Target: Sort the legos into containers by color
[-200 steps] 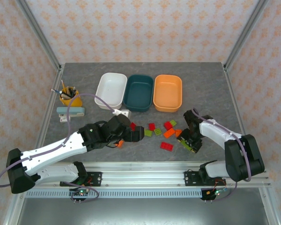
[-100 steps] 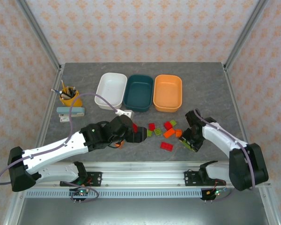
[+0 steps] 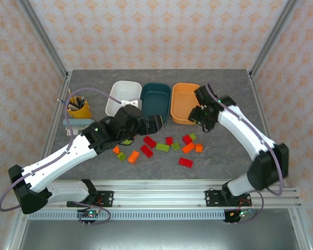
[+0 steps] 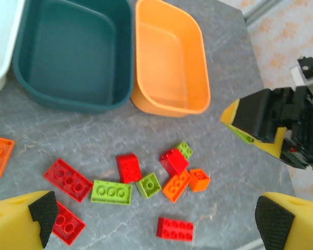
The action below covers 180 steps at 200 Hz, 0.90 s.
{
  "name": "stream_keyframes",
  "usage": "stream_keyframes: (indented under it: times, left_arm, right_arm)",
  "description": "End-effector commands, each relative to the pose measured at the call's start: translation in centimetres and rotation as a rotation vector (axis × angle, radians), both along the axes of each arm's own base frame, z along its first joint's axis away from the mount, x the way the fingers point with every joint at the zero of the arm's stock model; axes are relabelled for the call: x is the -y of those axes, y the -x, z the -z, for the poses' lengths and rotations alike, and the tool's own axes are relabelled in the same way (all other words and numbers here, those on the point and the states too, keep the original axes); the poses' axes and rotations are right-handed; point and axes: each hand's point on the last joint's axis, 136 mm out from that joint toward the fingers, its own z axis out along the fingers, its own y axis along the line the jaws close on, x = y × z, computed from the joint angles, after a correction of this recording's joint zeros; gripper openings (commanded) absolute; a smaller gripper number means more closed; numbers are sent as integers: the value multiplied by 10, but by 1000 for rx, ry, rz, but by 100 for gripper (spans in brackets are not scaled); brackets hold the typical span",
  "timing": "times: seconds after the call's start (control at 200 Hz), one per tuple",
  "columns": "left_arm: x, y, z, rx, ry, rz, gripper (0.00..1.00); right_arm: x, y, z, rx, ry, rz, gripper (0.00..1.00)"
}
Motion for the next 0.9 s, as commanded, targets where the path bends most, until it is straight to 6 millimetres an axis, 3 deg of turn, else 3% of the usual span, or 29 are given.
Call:
stream_keyframes:
  times: [0.0, 0.115, 0.235, 0.415, 0.5, 0.586, 0.716, 0.896]
  left_arm:
    - [-13, -10, -2, -38, 3, -42, 100]
    - [-26, -25, -5, -51, 31, -97, 100]
    - [-38, -34, -3, -61, 38, -142, 100]
    - [-42, -37, -1, -64, 31, -152, 100]
    - [-44, -36, -3, -61, 33, -154, 100]
    - [-43, -36, -5, -57, 38, -150, 100]
    - [-46, -33, -6, -62, 31, -153, 100]
    - [-62, -22, 2, -104, -9, -203, 100]
  right_arm:
    - [-4, -41, 13, -17, 61, -26, 58]
    - [-9, -86, 32, -42, 49, -6, 58]
    - [-13, -118, 57, -95, 64, -3, 58]
    - [-19, -145, 85, -151, 64, 13, 65]
    - [-22, -152, 89, -156, 58, 14, 71]
    - [-24, -156, 80, -134, 51, 9, 78]
    - [-29, -158, 51, -73, 43, -12, 82]
    - [-31, -145, -11, 51, 54, -42, 81]
